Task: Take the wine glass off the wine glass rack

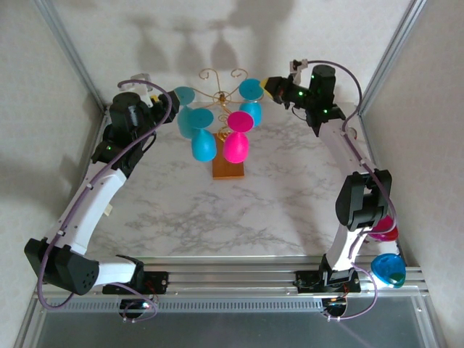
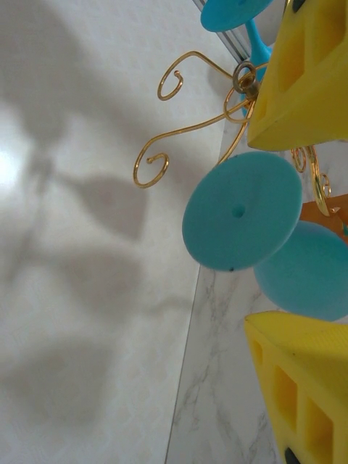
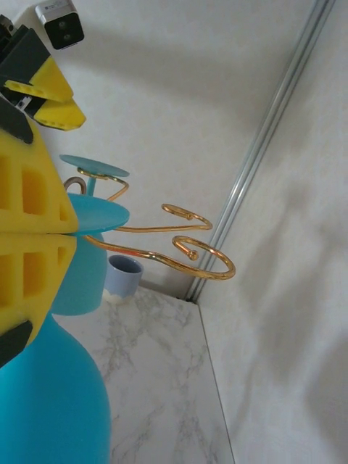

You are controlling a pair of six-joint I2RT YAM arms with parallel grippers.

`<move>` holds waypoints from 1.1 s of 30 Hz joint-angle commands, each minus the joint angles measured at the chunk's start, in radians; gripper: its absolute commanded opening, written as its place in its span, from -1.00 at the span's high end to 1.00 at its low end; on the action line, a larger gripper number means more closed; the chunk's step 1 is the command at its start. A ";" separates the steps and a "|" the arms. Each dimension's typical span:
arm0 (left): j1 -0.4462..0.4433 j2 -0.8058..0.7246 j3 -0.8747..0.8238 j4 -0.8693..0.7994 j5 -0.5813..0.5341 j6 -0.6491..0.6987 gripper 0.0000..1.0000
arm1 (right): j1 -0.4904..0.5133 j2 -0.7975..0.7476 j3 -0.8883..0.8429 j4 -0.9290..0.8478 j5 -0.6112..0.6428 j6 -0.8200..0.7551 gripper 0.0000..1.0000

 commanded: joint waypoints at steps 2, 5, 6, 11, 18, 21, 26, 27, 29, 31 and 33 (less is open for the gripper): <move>-0.009 -0.012 0.002 0.011 -0.007 0.002 -0.19 | -0.022 -0.064 -0.042 0.039 0.007 -0.005 1.00; -0.010 -0.011 0.003 0.015 -0.006 -0.002 -0.19 | -0.027 -0.080 -0.054 0.042 -0.001 -0.006 1.00; -0.010 -0.011 0.003 0.016 -0.005 -0.002 -0.19 | -0.029 -0.085 -0.057 0.041 -0.002 -0.009 1.00; -0.012 -0.012 0.005 0.015 -0.007 -0.003 -0.19 | -0.034 -0.108 -0.067 0.030 -0.008 -0.015 1.00; -0.014 -0.017 0.002 0.011 -0.012 0.000 -0.19 | -0.034 -0.146 -0.100 0.032 -0.015 -0.013 1.00; -0.014 -0.018 -0.001 0.012 -0.012 0.000 -0.19 | -0.033 -0.158 -0.109 0.031 -0.023 -0.009 1.00; -0.016 -0.018 -0.003 0.016 -0.010 -0.003 -0.19 | -0.032 -0.170 -0.122 0.029 -0.029 -0.004 1.00; -0.017 -0.020 -0.004 0.018 -0.008 -0.004 -0.19 | -0.032 -0.171 -0.125 0.027 -0.028 -0.003 1.00; -0.017 -0.020 -0.005 0.018 -0.008 -0.005 -0.19 | -0.033 -0.175 -0.133 0.029 -0.031 -0.003 1.00; -0.017 -0.020 -0.005 0.019 -0.009 -0.004 -0.19 | -0.031 -0.181 -0.141 0.035 -0.034 -0.002 1.00; -0.018 -0.020 -0.006 0.018 -0.007 -0.005 -0.19 | -0.027 -0.182 -0.144 0.042 -0.036 0.000 1.00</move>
